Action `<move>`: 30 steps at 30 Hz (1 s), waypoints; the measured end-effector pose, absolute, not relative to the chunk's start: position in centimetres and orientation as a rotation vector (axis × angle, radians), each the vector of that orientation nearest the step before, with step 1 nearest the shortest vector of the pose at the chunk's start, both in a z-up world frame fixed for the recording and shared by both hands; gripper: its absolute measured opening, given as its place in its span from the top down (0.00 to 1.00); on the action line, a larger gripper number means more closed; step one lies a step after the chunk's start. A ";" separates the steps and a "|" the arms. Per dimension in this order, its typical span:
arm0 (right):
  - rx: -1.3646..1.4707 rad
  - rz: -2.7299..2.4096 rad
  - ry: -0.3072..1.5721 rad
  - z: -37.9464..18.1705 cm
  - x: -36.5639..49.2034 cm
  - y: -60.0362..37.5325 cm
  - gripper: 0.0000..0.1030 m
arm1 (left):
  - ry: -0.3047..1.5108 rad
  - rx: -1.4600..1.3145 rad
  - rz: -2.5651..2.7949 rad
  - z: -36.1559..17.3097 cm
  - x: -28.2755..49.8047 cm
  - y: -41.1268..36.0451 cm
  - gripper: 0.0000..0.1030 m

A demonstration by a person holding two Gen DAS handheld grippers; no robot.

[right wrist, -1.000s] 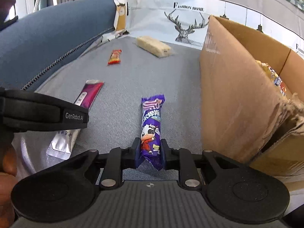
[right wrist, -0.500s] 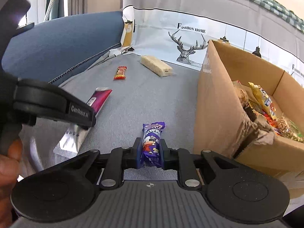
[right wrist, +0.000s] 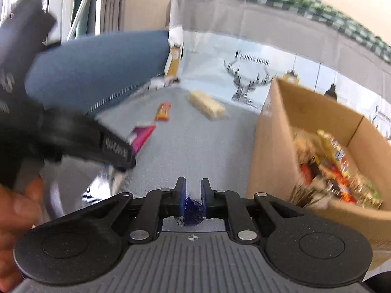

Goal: Organize snacks
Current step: 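Lower the right tool over the purple candy bar and close on it, then carry both held bars up over the cardboard box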

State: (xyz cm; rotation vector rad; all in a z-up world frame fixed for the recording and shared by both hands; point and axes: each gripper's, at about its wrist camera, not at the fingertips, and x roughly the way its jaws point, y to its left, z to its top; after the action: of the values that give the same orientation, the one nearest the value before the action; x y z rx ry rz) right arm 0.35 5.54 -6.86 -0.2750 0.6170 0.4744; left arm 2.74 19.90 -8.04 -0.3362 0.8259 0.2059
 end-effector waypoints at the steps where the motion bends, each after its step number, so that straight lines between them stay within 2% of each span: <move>1: -0.287 0.471 0.652 -7.6 0.6 5.7 0.93 | 0.827 -0.337 0.206 -8.1 2.8 19.9 0.82; 5: -0.294 0.448 0.726 -9.7 1.3 6.0 0.91 | 0.825 -0.344 0.204 -8.0 2.7 20.1 0.82; 7: -0.298 0.442 0.735 -10.2 1.8 6.2 0.85 | 0.823 -0.352 0.204 -8.0 2.7 20.3 0.82; 9: -0.298 0.429 0.725 -10.3 2.0 6.4 0.77 | 0.821 -0.357 0.204 -8.0 2.6 20.5 0.82; 15: -0.361 0.374 0.597 -9.2 1.7 6.5 0.68 | 0.810 -0.383 0.209 -7.7 2.5 20.5 0.82; 19: -0.481 0.352 0.543 -9.3 1.2 7.3 0.68 | 0.803 -0.404 0.209 -7.5 2.4 20.7 0.82; 27: -0.597 0.319 0.636 -12.4 2.3 8.7 0.69 | 0.800 -0.434 0.205 -7.5 2.1 21.4 0.82; 29: -0.564 0.325 0.651 -12.4 2.7 8.6 0.74 | 0.799 -0.440 0.200 -7.4 2.0 21.5 0.82; 30: -0.535 0.340 0.662 -12.3 3.0 8.4 0.81 | 0.799 -0.442 0.198 -7.4 2.1 21.5 0.82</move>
State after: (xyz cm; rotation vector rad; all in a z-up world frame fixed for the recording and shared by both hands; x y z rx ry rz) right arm 2.95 8.38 -12.30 -0.5348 0.6620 0.3398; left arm 2.08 21.48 -7.43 -0.4420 0.7991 0.1975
